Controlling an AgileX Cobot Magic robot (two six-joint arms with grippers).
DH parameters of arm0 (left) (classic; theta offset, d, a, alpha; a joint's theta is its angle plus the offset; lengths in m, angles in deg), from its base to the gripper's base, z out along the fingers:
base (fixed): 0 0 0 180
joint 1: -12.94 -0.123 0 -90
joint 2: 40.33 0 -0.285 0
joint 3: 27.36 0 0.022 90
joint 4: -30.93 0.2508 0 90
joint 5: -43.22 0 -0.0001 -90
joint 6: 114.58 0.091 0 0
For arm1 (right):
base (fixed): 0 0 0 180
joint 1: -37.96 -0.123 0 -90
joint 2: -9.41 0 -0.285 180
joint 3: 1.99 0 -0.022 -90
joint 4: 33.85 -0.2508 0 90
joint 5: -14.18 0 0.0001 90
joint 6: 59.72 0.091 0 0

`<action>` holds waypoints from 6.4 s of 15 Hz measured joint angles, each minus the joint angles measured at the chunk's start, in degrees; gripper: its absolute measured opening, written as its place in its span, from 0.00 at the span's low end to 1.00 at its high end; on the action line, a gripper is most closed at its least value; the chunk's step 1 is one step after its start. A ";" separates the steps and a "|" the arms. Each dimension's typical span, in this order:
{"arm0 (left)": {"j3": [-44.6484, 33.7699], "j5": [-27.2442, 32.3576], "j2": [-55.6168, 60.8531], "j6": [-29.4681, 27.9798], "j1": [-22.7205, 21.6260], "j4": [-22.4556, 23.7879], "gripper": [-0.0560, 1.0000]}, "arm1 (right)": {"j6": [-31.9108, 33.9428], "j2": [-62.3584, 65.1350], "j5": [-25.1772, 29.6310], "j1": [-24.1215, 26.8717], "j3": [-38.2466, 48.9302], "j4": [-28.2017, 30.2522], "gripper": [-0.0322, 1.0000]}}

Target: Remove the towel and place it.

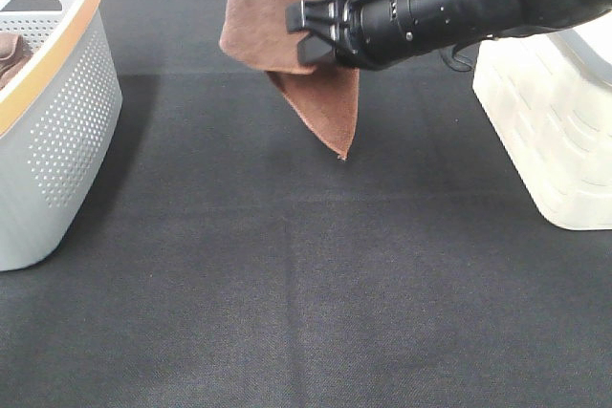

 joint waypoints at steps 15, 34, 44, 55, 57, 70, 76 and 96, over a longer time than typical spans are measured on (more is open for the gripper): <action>0.00 14.38 -2.35 -14.44 0.00 30.42 0.05 | 50.82 2.92 33.35 0.00 -14.50 59.82 0.03; 0.00 -12.38 -15.07 -18.51 -7.33 52.31 0.05 | 69.27 -5.67 -10.83 12.09 -29.85 93.28 0.03; 0.00 3.61 -23.84 -18.16 -6.99 51.80 0.05 | 69.33 -15.13 1.55 14.55 -29.85 85.54 0.03; 0.06 41.88 -21.31 -13.41 -5.16 43.32 0.05 | 50.88 -13.52 31.40 14.55 -31.11 65.15 0.03; 0.06 42.40 -21.31 -13.35 -4.93 40.51 0.05 | 52.83 -11.63 34.66 14.73 -30.48 66.69 0.03; -19.37 44.00 -10.83 -13.12 -3.78 41.02 0.05 | 53.34 -7.28 46.70 7.91 -29.97 67.32 0.03; -26.47 44.00 -10.49 -13.12 -3.78 35.24 0.05 | 52.71 -7.28 48.87 7.91 -20.17 65.43 0.03; -32.60 44.06 5.56 -12.95 -3.78 31.63 0.73 | 54.43 7.68 51.11 7.91 -10.31 58.16 0.88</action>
